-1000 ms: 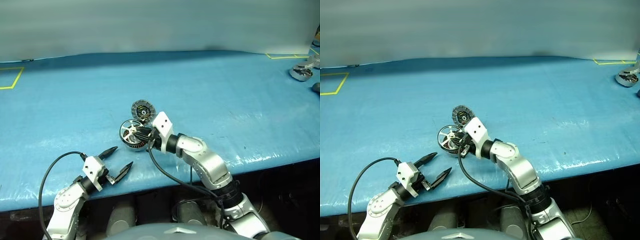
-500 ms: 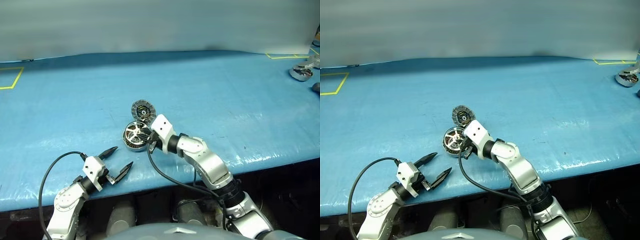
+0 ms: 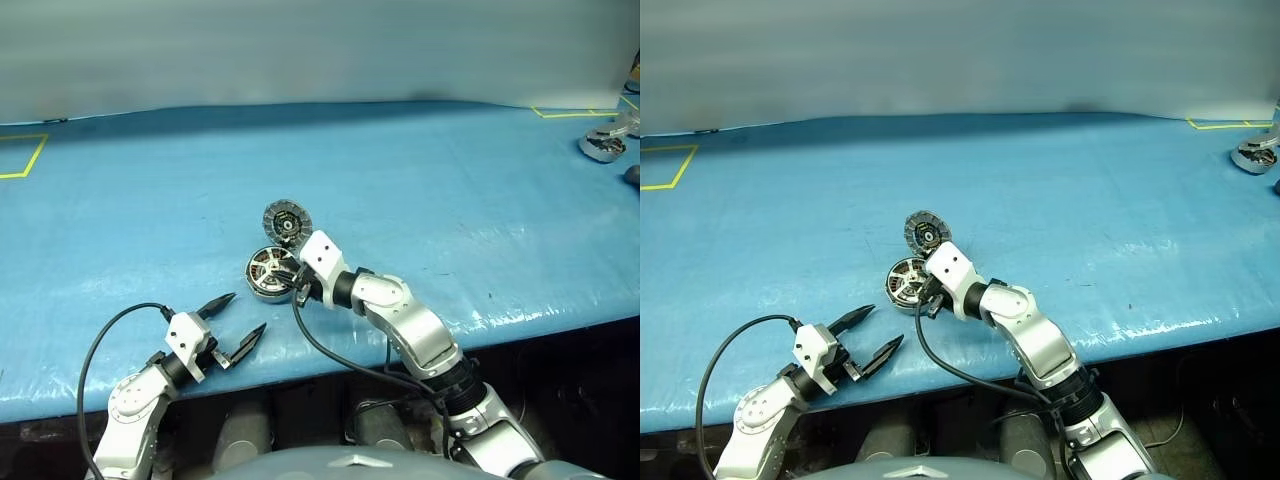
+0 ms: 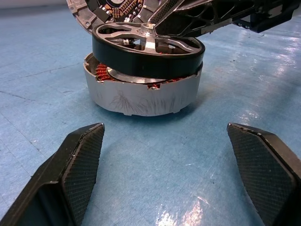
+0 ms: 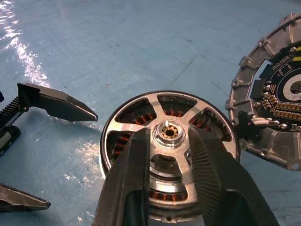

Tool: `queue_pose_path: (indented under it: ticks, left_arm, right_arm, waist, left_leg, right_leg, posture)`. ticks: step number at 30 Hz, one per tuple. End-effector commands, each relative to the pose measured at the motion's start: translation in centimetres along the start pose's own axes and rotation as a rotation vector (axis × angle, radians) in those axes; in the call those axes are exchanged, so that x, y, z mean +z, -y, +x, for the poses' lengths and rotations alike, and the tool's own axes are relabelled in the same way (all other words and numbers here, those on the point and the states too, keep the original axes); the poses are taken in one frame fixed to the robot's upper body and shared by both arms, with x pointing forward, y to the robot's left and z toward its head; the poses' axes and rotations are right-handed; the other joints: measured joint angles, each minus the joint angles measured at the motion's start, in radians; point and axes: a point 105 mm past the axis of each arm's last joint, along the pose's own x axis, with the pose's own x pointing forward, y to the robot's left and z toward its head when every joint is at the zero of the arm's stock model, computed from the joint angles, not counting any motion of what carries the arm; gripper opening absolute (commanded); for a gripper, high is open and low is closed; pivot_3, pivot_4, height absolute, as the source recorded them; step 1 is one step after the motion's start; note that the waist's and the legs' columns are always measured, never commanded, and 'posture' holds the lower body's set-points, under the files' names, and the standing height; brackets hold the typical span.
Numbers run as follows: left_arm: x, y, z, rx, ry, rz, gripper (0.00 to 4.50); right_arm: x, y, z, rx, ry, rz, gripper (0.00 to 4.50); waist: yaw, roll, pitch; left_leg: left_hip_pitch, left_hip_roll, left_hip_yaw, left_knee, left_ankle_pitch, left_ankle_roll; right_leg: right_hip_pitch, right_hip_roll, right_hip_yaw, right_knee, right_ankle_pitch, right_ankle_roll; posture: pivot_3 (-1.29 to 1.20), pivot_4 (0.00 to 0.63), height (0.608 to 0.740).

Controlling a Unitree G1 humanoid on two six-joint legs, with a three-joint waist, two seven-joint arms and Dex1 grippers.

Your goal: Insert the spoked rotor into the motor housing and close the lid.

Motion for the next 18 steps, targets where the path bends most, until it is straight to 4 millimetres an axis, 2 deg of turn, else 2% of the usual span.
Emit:
queue_pose_path:
  ticks: [1,6,9,12,16,18]
  left_arm:
    - [-0.1,0.2,0.0,-0.011,-0.001,0.008,4.45]
    - [-0.1,0.3,0.0,-0.013,-0.002,0.007,4.45]
    - [-0.1,0.3,0.0,-0.009,0.0,0.008,4.45]
    - [-0.2,0.3,-0.1,-0.003,-0.001,0.008,4.45]
    - [-0.3,0.4,-0.2,0.003,-0.002,0.003,4.45]
    - [-0.3,0.4,-0.1,0.004,-0.001,0.002,4.45]
  right_arm:
    - [1.7,-0.1,-0.1,0.006,0.07,-0.024,2.11]
    - [2.6,0.0,-0.4,-0.006,0.116,-0.01,2.11]
    - [1.8,0.9,-0.9,-0.066,0.082,0.014,2.11]
    - [0.9,2.2,-2.2,-0.147,0.064,0.058,1.48]
    - [-0.7,3.6,-4.6,-0.241,-0.006,0.057,0.19]
    - [-1.5,4.4,-5.4,-0.291,-0.041,0.061,0.05]
  waist:
    - [0.0,0.0,0.0]
    - [0.0,0.0,0.0]
    - [0.001,0.0,0.0]
    - [0.003,0.0,0.0]
    - [0.005,0.0,0.0]
    - [0.004,0.0,0.0]
  left_leg:
    - [0.0,0.0,0.0,0.0,0.0,0.0]
    - [0.0,0.0,0.0,0.0,0.0,0.0]
    - [0.0,0.0,0.0,0.0,0.0,0.0]
    - [0.0,0.0,0.0,0.0,0.0,0.0]
    - [-0.001,0.0,0.0,0.0,0.0,0.0]
    - [0.0,0.0,0.0,0.0,0.0,0.0]
  right_leg:
    - [0.0,0.0,0.0,0.0,0.0,0.0]
    - [0.0,0.0,0.0,0.0,0.0,0.0]
    - [0.0,0.0,0.0,0.0,0.0,0.0]
    - [0.0,0.0,0.0,0.0,0.0,0.0]
    - [0.0,-0.001,0.0,0.0,0.0,0.0]
    - [0.0,-0.001,0.0,0.0,0.0,0.0]
  posture:
    - [0.0,0.15,0.74]
    - [0.0,0.15,0.74]
    - [0.0,0.15,0.74]
    - [0.0,0.15,0.74]
    - [0.0,0.15,0.74]
    - [0.0,0.15,0.74]
